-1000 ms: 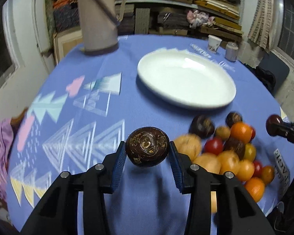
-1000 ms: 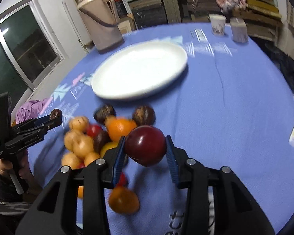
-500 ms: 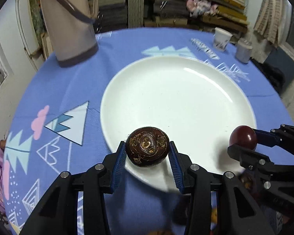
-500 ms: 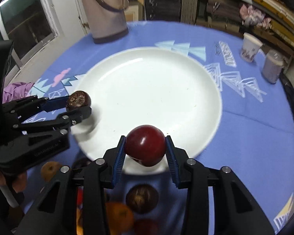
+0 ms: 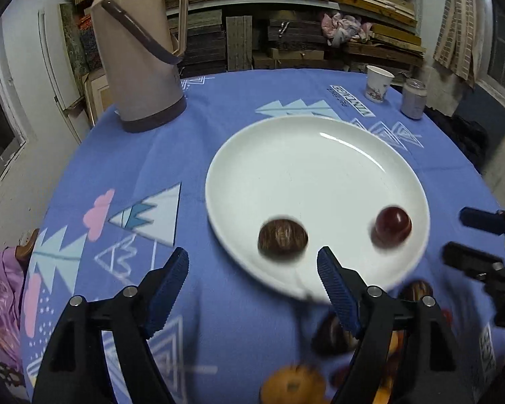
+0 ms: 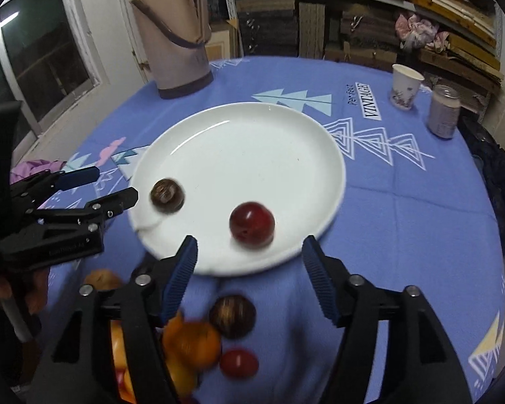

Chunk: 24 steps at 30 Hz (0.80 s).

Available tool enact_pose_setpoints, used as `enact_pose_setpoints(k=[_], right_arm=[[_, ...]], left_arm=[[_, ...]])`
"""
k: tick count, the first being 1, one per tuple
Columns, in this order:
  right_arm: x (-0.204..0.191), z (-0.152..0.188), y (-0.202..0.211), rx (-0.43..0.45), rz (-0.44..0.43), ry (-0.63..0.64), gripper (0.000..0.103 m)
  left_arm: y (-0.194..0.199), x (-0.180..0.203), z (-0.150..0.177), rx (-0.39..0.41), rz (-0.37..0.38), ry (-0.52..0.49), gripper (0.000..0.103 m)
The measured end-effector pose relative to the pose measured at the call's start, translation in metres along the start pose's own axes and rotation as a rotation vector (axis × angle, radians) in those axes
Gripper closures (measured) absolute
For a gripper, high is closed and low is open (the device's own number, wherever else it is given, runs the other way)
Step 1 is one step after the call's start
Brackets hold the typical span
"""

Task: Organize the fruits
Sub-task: 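Place the dark brown fruit on the white plate with the left tool while the right tool places the plum, then grasp the yellow pear with the left tool while the right tool grasps an orange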

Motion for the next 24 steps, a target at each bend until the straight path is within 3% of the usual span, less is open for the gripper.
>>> enact_pose_setpoints(k=[5, 13, 24], right_arm=[[-0.013, 0.049, 0.037, 0.010, -0.037, 0.005, 0.031], [-0.025, 0.113, 0.057, -0.017, -0.057, -0.048, 0.031], [-0.044, 0.118, 0.059, -0.018, -0.110, -0.033, 0.029]], left_arm=[[0.023, -0.012, 0.032, 0.000, 0.010, 0.015, 0.017], [0.037, -0.020, 0.076, -0.051, 0.038, 0.071, 0.017], [0.013, -0.004, 0.091, -0.162, 0.071, 0.129, 0.017]])
Point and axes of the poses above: each gripper's, at about its wrist camera, not at the fingertips, and y roughly against the way its jaws point, x to its right, z to its underside, the point moved 8 cm from there along -y, roughly the way its jaws point, and after that the axes turned 8 degrees about y, right-handed, at the moved point
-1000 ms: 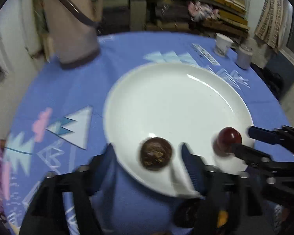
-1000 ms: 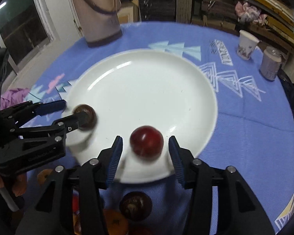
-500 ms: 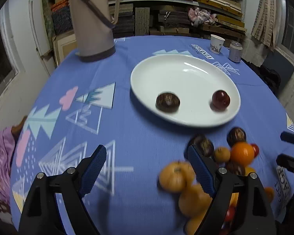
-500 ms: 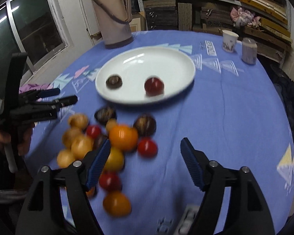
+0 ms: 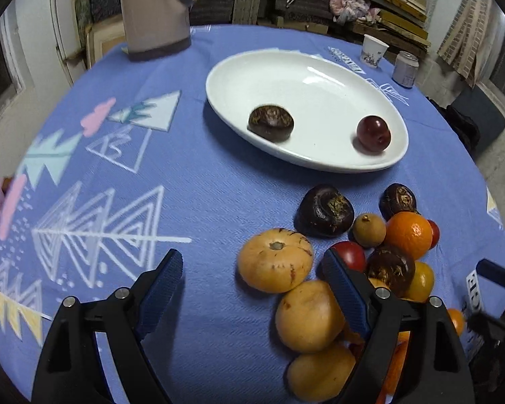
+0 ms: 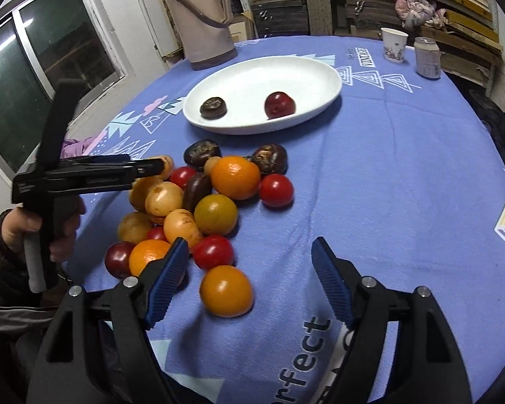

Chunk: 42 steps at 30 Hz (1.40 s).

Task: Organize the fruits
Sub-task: 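Grasp the yellow pear with the left tool while the right tool grasps an orange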

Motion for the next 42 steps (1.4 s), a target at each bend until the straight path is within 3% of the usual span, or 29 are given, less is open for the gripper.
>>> enact_pose_setpoints(k=[1, 2, 3, 4, 14, 20, 24, 33, 35, 38, 40, 42], right_arm=[[-0.001, -0.001, 0.000, 0.000, -0.001, 0.004, 0.029], [-0.002, -0.001, 0.000, 0.000, 0.001, 0.008, 0.028], [-0.002, -0.001, 0.000, -0.002, 0.004, 0.013, 0.027], [-0.003, -0.001, -0.001, -0.007, 0.010, 0.021, 0.026], [-0.020, 0.026, -0.006, -0.100, 0.029, 0.154, 0.026], [-0.026, 0.035, -0.025, -0.144, 0.003, 0.152, 0.038], [-0.028, 0.035, -0.035, -0.138, 0.021, 0.162, 0.064], [-0.023, 0.034, -0.033, -0.125, 0.014, 0.144, 0.065], [-0.022, 0.034, -0.033, -0.124, 0.013, 0.143, 0.065], [-0.024, 0.034, -0.033, -0.123, 0.009, 0.148, 0.065], [-0.027, 0.035, -0.033, -0.122, 0.003, 0.154, 0.065], [-0.028, 0.034, -0.033, -0.120, 0.000, 0.152, 0.065]], left_arm=[[-0.003, -0.001, -0.001, -0.014, 0.021, 0.018, 0.021], [-0.005, -0.002, 0.000, -0.025, 0.055, 0.034, 0.036], [-0.006, 0.000, -0.001, -0.035, 0.124, 0.054, 0.046], [-0.005, -0.001, -0.002, -0.037, 0.140, 0.061, 0.056], [-0.002, -0.025, -0.008, 0.039, 0.000, 0.035, 0.056], [-0.002, -0.029, -0.008, 0.036, 0.016, 0.052, 0.054], [-0.002, -0.030, -0.008, 0.039, 0.016, 0.059, 0.053], [0.005, -0.029, 0.000, 0.063, 0.039, 0.053, 0.053], [0.005, -0.033, 0.002, 0.054, 0.035, 0.067, 0.040], [-0.001, -0.039, 0.003, 0.032, 0.064, 0.111, 0.034], [-0.001, -0.038, 0.001, 0.028, 0.064, 0.096, 0.035], [-0.002, -0.034, 0.000, 0.027, 0.083, 0.087, 0.051]])
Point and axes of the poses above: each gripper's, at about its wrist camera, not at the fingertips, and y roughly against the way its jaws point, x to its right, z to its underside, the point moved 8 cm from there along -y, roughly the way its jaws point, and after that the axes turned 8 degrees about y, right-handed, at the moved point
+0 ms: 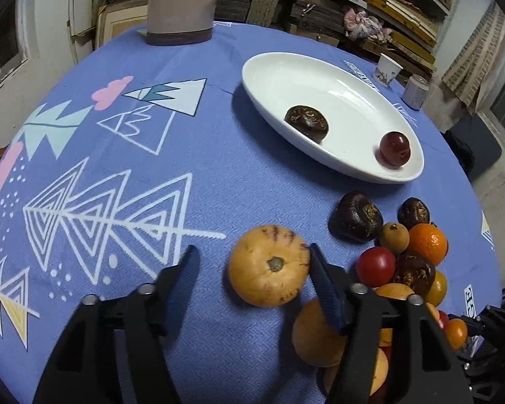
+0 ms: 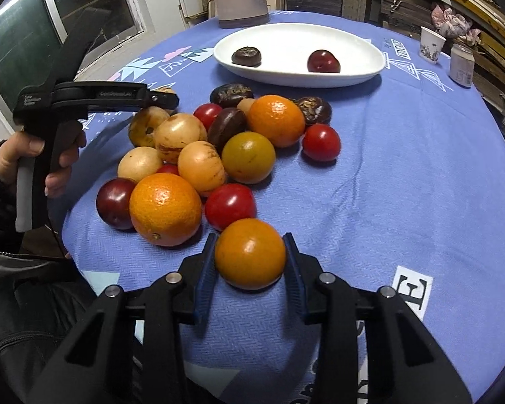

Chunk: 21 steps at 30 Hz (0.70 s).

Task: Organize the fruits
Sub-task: 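Grasp the yellow pear with the left tool while the right tool grasps an orange, then place the pear on the plate with the left tool while the right tool places the orange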

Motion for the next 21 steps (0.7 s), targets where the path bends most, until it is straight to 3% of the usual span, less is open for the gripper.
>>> enact_pose_setpoints(k=[1, 13, 21], right_arm=[[0.000, 0.000, 0.000, 0.001, 0.000, -0.002, 0.065], [0.013, -0.008, 0.016, 0.045, 0.022, -0.020, 0.065], [0.023, -0.030, 0.035, 0.115, 0.043, -0.020, 0.065]], left_arm=[[0.000, 0.000, -0.001, -0.003, 0.009, 0.003, 0.058], [0.015, -0.001, -0.001, 0.022, -0.035, -0.037, 0.059], [0.042, 0.002, -0.017, 0.106, -0.039, -0.037, 0.059]])
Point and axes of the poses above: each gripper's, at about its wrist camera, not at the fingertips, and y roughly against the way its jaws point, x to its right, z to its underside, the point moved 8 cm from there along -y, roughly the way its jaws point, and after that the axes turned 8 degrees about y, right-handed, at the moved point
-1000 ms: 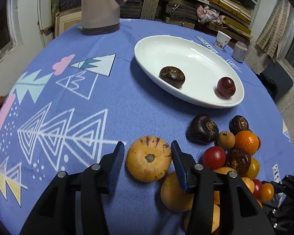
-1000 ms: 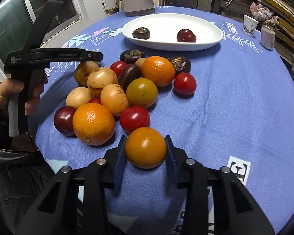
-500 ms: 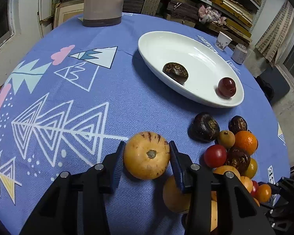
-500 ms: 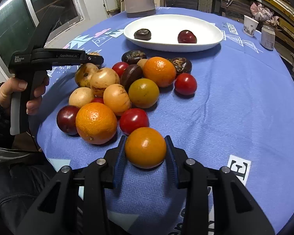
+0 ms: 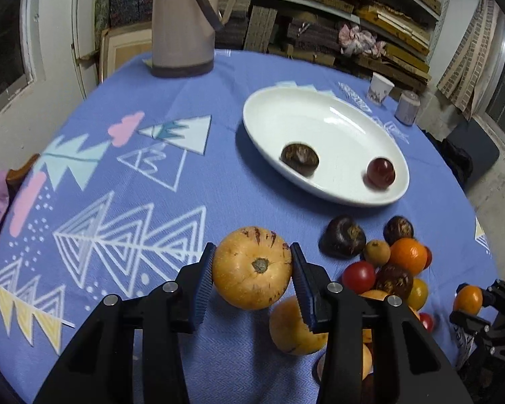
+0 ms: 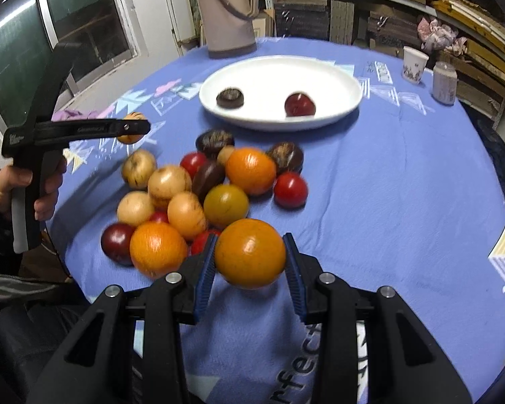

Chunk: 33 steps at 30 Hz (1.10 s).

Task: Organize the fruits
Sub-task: 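Place the pear on the plate with the left tool while the right tool places the orange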

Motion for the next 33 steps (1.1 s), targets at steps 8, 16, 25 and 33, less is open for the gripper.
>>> enact_pose_setpoints(k=[8, 16, 25, 33], right_arm=[[0.010, -0.064, 0.005, 0.078, 0.016, 0.070, 0.065], [0.048, -0.138, -0.054, 0.039, 0.063, 0.073, 0.065], [0.082, -0.169, -0.126, -0.025, 0.046, 0.014, 0.065], [0.089, -0.166, -0.156, -0.073, 0.037, -0.010, 0.064]], left_arm=[[0.005, 0.023, -0.029, 0.024, 0.030, -0.047, 0.059], [-0.043, 0.057, -0.083, 0.009, 0.038, -0.081, 0.059], [-0.112, 0.054, -0.117, -0.066, -0.015, -0.039, 0.059], [-0.133, 0.049, -0.119, -0.085, -0.049, -0.033, 0.053]])
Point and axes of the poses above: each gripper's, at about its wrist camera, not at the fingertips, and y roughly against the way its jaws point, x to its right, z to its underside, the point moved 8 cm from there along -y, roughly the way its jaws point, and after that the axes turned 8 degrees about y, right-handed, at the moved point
